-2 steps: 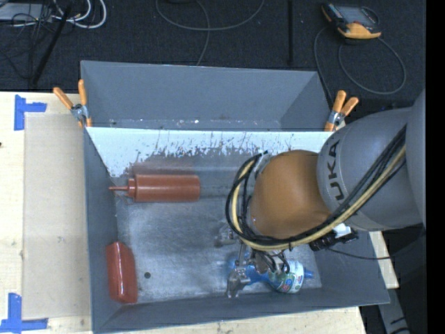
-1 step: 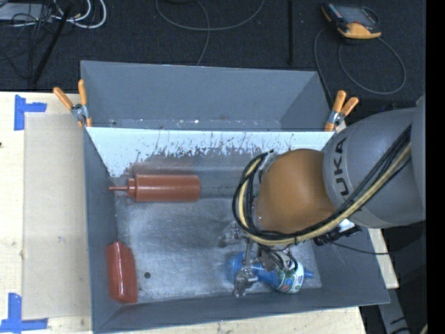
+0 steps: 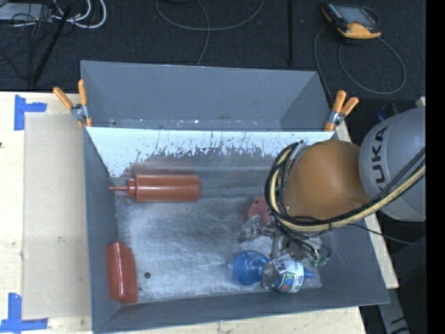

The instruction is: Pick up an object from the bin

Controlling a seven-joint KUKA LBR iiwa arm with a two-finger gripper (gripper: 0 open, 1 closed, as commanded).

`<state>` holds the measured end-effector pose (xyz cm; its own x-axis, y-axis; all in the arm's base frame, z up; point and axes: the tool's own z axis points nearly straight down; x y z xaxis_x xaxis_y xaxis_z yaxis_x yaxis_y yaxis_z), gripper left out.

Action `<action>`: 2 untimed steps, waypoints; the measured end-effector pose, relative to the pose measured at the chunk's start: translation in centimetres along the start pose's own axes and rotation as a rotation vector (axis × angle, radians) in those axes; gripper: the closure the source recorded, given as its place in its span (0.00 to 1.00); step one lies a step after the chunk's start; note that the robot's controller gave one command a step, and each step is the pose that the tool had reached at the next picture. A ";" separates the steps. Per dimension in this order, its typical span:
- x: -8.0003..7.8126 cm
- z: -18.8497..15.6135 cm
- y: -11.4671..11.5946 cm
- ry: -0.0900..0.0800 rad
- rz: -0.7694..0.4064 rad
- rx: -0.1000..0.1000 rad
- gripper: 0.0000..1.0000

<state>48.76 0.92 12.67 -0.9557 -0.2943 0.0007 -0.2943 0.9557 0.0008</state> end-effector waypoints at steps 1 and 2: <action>-0.6 5.5 -3.5 -0.002 0.114 0.000 0.00; 1.2 5.3 -3.5 -0.016 0.195 0.002 1.00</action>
Offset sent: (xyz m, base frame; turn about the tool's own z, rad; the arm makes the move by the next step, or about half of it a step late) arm -0.0061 -0.0367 -0.0567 0.1916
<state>48.61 -2.74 7.36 -0.9945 -0.1037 -0.0150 -0.1037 0.9946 -0.0002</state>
